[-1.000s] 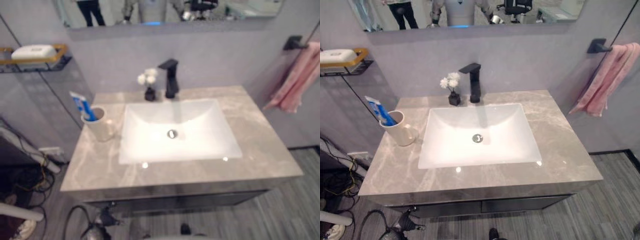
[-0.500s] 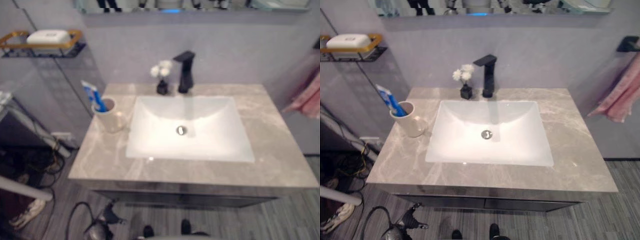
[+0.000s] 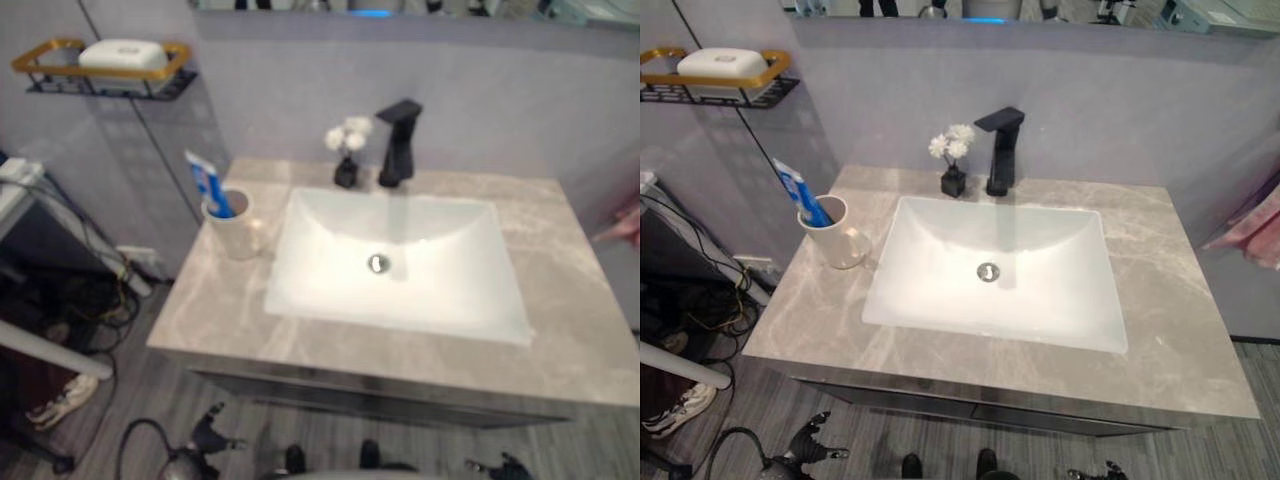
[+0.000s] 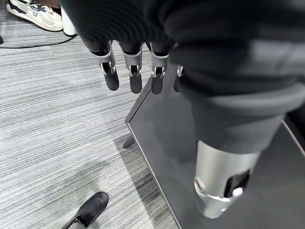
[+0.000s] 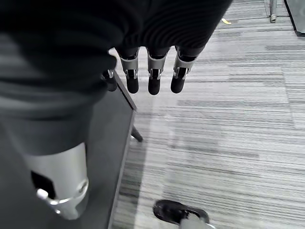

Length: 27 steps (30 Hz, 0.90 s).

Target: Put brush and paste in cup on sink, flatten towel.

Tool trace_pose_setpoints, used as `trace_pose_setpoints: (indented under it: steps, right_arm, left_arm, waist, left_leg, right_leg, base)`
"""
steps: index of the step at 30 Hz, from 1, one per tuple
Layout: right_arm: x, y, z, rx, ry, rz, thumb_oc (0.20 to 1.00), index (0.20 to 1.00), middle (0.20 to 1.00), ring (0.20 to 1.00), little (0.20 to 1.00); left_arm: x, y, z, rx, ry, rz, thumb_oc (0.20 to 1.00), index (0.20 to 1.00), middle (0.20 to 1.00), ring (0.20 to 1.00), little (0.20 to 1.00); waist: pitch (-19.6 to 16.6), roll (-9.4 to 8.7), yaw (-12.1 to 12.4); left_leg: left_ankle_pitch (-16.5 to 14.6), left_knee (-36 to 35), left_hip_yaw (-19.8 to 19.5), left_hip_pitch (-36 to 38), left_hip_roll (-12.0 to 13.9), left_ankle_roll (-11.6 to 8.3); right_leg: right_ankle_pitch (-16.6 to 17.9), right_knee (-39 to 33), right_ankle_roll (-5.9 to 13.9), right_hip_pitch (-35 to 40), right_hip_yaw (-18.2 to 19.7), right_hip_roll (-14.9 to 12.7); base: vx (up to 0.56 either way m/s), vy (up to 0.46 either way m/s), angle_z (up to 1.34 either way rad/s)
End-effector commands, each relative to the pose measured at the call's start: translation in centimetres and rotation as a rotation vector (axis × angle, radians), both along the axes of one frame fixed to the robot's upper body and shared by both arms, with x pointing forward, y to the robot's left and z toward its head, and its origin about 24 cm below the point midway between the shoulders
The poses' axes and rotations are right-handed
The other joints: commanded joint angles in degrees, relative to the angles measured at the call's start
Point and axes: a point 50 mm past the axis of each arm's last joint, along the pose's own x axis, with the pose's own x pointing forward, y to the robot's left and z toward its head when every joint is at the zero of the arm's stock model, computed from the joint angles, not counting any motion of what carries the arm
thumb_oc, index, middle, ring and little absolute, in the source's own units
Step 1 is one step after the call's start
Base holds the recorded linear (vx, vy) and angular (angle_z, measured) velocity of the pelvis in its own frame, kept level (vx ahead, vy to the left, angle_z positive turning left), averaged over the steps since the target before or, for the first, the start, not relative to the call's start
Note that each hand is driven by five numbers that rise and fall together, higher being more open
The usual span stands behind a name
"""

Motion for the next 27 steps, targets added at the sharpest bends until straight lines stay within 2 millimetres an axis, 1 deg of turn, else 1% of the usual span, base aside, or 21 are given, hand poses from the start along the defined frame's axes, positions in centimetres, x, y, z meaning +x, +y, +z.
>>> trace_pose_setpoints:
  steps: [1, 3, 5, 6, 8, 9, 10, 11, 13, 14, 15, 17, 18, 19, 21, 22, 23, 24, 25, 26, 27]
  right_arm:
    - [2.0, 0.3, 0.7, 0.033, -0.111, 0.08, 1.0, 1.0, 1.0, 1.0, 1.0]
    - [2.2, 0.5, 0.8, 0.041, -0.114, 0.11, 1.0, 1.0, 1.0, 1.0, 1.0]
    - [2.2, 0.4, 0.7, 0.037, -0.088, 0.146, 1.0, 1.0, 1.0, 1.0, 1.0]
    - [2.2, 0.5, 0.7, 0.038, -0.087, 0.147, 1.0, 1.0, 1.0, 1.0, 1.0]
    - [2.2, 0.2, 0.7, 0.026, -0.059, 0.172, 1.0, 1.0, 1.0, 1.0, 1.0]
    - [2.4, 0.1, 0.8, 0.026, -0.057, 0.179, 1.0, 1.0, 1.0, 1.0, 1.0]
    - [2.2, -0.4, 0.8, 0.016, -0.042, 0.171, 1.0, 1.0, 1.0, 1.0, 1.0]
    - [2.2, -0.3, 0.8, 0.017, -0.042, 0.172, 1.0, 1.0, 1.0, 1.0, 1.0]
    - [1.9, -0.6, 0.8, 0.016, -0.031, 0.139, 1.0, 1.0, 1.0, 1.0, 1.0]
    - [1.5, -0.8, 0.6, 0.014, -0.013, 0.114, 1.0, 1.0, 1.0, 1.0, 1.0]
    - [1.5, -0.9, 0.7, 0.013, -0.015, 0.116, 1.0, 1.0, 1.0, 1.0, 1.0]
    - [1.5, -0.9, 0.8, 0.019, -0.026, 0.122, 1.0, 1.0, 1.0, 1.0, 1.0]
    - [1.2, -0.9, 0.8, 0.033, -0.038, 0.113, 1.0, 1.0, 1.0, 1.0, 1.0]
    - [1.1, -0.9, 0.8, 0.034, -0.037, 0.113, 1.0, 1.0, 1.0, 1.0, 1.0]
    - [0.7, -0.9, 0.7, 0.047, -0.045, 0.081, 1.0, 1.0, 1.0, 1.0, 1.0]
    - [0.4, -0.8, 0.7, 0.057, -0.055, 0.052, 1.0, 1.0, 1.0, 1.0, 1.0]
    - [0.3, -0.7, 0.6, 0.061, -0.05, 0.049, 1.0, 1.0, 1.0, 1.0, 1.0]
    - [0.1, -0.6, 0.5, 0.068, -0.051, 0.035, 1.0, 1.0, 1.0, 1.0, 1.0]
    - [0.0, -0.3, 0.4, 0.074, -0.049, 0.037, 1.0, 1.0, 1.0, 1.0, 1.0]
    - [-0.1, 0.0, 0.3, 0.078, -0.046, 0.051, 1.0, 1.0, 1.0, 1.0, 1.0]
    - [-0.2, 0.2, 0.1, 0.08, -0.038, 0.049, 1.0, 1.0, 1.0, 1.0, 1.0]
  left_arm:
    - [0.8, 1.8, 2.9, -0.077, -0.177, 0.052, 1.0, 1.0, 1.0, 1.0, 1.0]
    - [0.6, 1.9, 3.4, -0.094, -0.191, 0.042, 1.0, 1.0, 1.0, 1.0, 1.0]
    - [0.0, 2.3, 5.3, -0.148, -0.249, 0.022, 1.0, 1.0, 1.0, 1.0, 1.0]
    - [-0.1, 2.4, 5.4, -0.148, -0.247, 0.023, 1.0, 1.0, 1.0, 1.0, 1.0]
    - [-0.3, 2.9, 6.8, -0.161, -0.279, -0.012, 1.0, 1.0, 1.0, 1.0, 1.0]
    - [-0.7, 3.4, 7.1, -0.161, -0.28, -0.004, 1.0, 1.0, 1.0, 1.0, 1.0]
    - [-1.0, 4.1, 8.1, -0.164, -0.311, 0.019, 1.0, 1.0, 1.0, 1.0, 1.0]
    - [-1.0, 4.1, 8.2, -0.164, -0.311, 0.02, 1.0, 1.0, 1.0, 1.0, 1.0]
    - [-1.2, 4.7, 8.9, -0.16, -0.33, 0.031, 1.0, 1.0, 1.0, 1.0, 1.0]
    - [-1.0, 5.2, 10.0, -0.152, -0.371, 0.031, 1.0, 1.0, 1.0, 1.0, 1.0]
    - [-0.7, 5.2, 10.7, -0.157, -0.402, 0.023, 1.0, 1.0, 1.0, 1.0, 1.0]
    - [-0.7, 5.6, 11.3, -0.158, -0.426, 0.034, 1.0, 1.0, 1.0, 1.0, 1.0]
    - [0.0, 5.3, 12.6, -0.189, -0.482, 0.012, 1.0, 1.0, 1.0, 1.0, 1.0]
    - [0.0, 5.4, 12.6, -0.19, -0.481, 0.012, 1.0, 1.0, 1.0, 1.0, 1.0]
    - [0.4, 5.3, 13.9, -0.206, -0.534, 0.0, 1.0, 1.0, 1.0, 1.0, 1.0]
    - [0.8, 5.2, 14.9, -0.228, -0.59, -0.001, 1.0, 1.0, 1.0, 1.0, 1.0]
    - [0.8, 5.3, 15.1, -0.233, -0.595, 0.007, 1.0, 1.0, 1.0, 1.0, 1.0]
    - [1.1, 5.4, 15.8, -0.231, -0.638, 0.012, 1.0, 1.0, 1.0, 1.0, 1.0]
    - [1.3, 5.4, 16.3, -0.238, -0.67, 0.025, 1.0, 1.0, 1.0, 1.0, 1.0]
    - [1.7, 5.3, 17.3, -0.253, -0.732, 0.035, 1.0, 1.0, 1.0, 1.0, 1.0]
    - [1.8, 5.2, 17.7, -0.269, -0.756, 0.043, 1.0, 1.0, 1.0, 1.0, 1.0]
  waist:
    - [0.25, -1.61, 0.94]
    - [0.4, -1.51, 1.14]
    - [0.84, -1.01, 2.24]
    - [0.79, -1.06, 2.15]
    - [1.09, -0.77, 3.08]
    - [1.16, -0.69, 3.48]
    - [1.4, -0.58, 4.18]
    - [1.39, -0.63, 4.05]
    - [1.63, -0.63, 4.82]
    - [1.99, -0.57, 5.79]
    - [2.19, -0.51, 6.23]
    - [2.51, -0.71, 6.59]
    - [2.87, -0.78, 7.16]
    - [2.83, -0.81, 6.95]
    - [3.08, -0.79, 7.11]
    - [3.25, -0.77, 7.41]
    - [3.29, -0.84, 7.29]
    - [3.39, -0.82, 7.5]
    - [3.49, -0.92, 7.53]
    - [3.66, -1.01, 7.92]
    - [3.67, -1.1, 7.89]
  left_leg:
    - [-3.95, 0.85, -0.21, -1.1, -1.03, 0.61]
    - [-3.79, 0.85, -0.57, -1.25, -1.05, 0.59]
    - [-3.52, 0.85, -1.52, -1.57, -1.15, 0.57]
    - [-3.51, 0.85, -1.56, -1.56, -1.15, 0.57]
    - [-3.28, 0.85, -2.06, -1.69, -1.16, 0.52]
    - [-3.19, 0.85, -2.23, -1.7, -1.15, 0.49]
    - [-2.97, 0.85, -2.88, -1.84, -1.32, 0.43]
    - [-2.96, 0.85, -2.96, -1.83, -1.33, 0.43]
    - [-2.68, 0.85, -3.76, -2.06, -1.4, 0.33]
    - [-2.21, 0.85, -5.03, -2.55, -1.56, 0.22]
    - [-1.99, 0.85, -5.57, -2.73, -1.61, 0.16]
    - [-1.59, 0.85, -6.86, -3.25, -1.79, -0.01]
    - [-1.22, 0.85, -8.22, -3.64, -2.01, -0.11]
    - [-1.17, 0.85, -8.44, -3.67, -2.04, -0.12]
    - [-0.87, 0.85, -9.68, -3.94, -2.3, -0.11]
    - [-0.75, 0.85, -10.14, -4.07, -2.34, -0.11]
    - [-0.7, 0.85, -10.51, -4.06, -2.41, -0.11]
    - [-0.65, 0.85, -10.74, -4.11, -2.47, -0.14]
    - [-0.62, 0.85, -10.94, -4.08, -2.49, -0.16]
    - [-0.7, 0.85, -11.0, -4.03, -2.45, -0.23]
    - [-0.61, 0.85, -11.22, -4.1, -2.53, -0.21]
  right_leg:
    - [-4.58, 0.33, -0.08, 0.63, 0.22, 0.19]
    - [-4.64, 0.33, -0.13, 0.64, -0.12, 0.17]
    - [-4.83, 0.33, -0.23, 0.76, -1.02, 0.11]
    - [-4.84, 0.33, -0.23, 0.78, -1.06, 0.11]
    - [-4.98, 0.33, -0.26, 0.83, -1.73, 0.07]
    - [-5.04, 0.33, -0.27, 0.93, -2.06, 0.06]
    - [-5.18, 0.33, -0.32, 1.11, -2.71, 0.05]
    - [-5.2, 0.33, -0.32, 1.14, -2.79, 0.04]
    - [-5.36, 0.33, -0.41, 1.26, -3.56, 0.05]
    - [-5.52, 0.33, -0.54, 1.37, -4.67, 0.05]
    - [-5.55, 0.33, -0.68, 1.4, -5.04, 0.06]
    - [-5.84, 0.33, -0.83, 1.51, -6.34, 0.06]
    - [-6.11, 0.33, -1.06, 1.82, -7.59, 0.09]
    - [-6.15, 0.33, -1.06, 1.87, -7.81, 0.08]
    - [-6.38, 0.33, -1.24, 2.14, -8.94, 0.1]
    - [-6.55, 0.33, -1.44, 2.25, -9.42, 0.16]
    - [-6.62, 0.33, -1.49, 2.38, -9.8, 0.16]
    - [-6.73, 0.33, -1.67, 2.42, -10.0, 0.22]
    - [-6.77, 0.33, -1.76, 2.51, -10.31, 0.25]
    - [-6.87, 0.34, -1.87, 2.57, -10.39, 0.34]
    - [-6.86, 0.33, -1.91, 2.51, -10.63, 0.36]
  base:
    - [-0.03, -0.073, 0.03]
    - [-0.02, -0.037, 0.15]
    - [-0.02, -0.029, 0.21]
    - [-0.01, -0.022, 0.06]
    - [-0.01, -0.028, 0.12]
    - [-0.01, -0.037, 0.26]
    - [-0.01, -0.028, 0.22]
    - [-0.01, -0.032, 0.31]
    - [-0.03, -0.05, 0.3]
    - [-0.04, -0.071, 0.32]
    - [-0.05, -0.071, 0.52]
    - [-0.04, -0.06, 0.54]
    - [-0.03, -0.057, 0.35]
    - [-0.02, -0.056, 0.41]
    - [-0.01, -0.039, 0.5]
    - [-0.01, -0.04, 0.36]
    - [-0.01, -0.039, 0.22]
    - [0.0, -0.032, 0.21]
    - [-0.01, -0.046, 0.21]
    - [-0.01, -0.039, 0.23]
    - [-0.01, -0.036, 0.17]
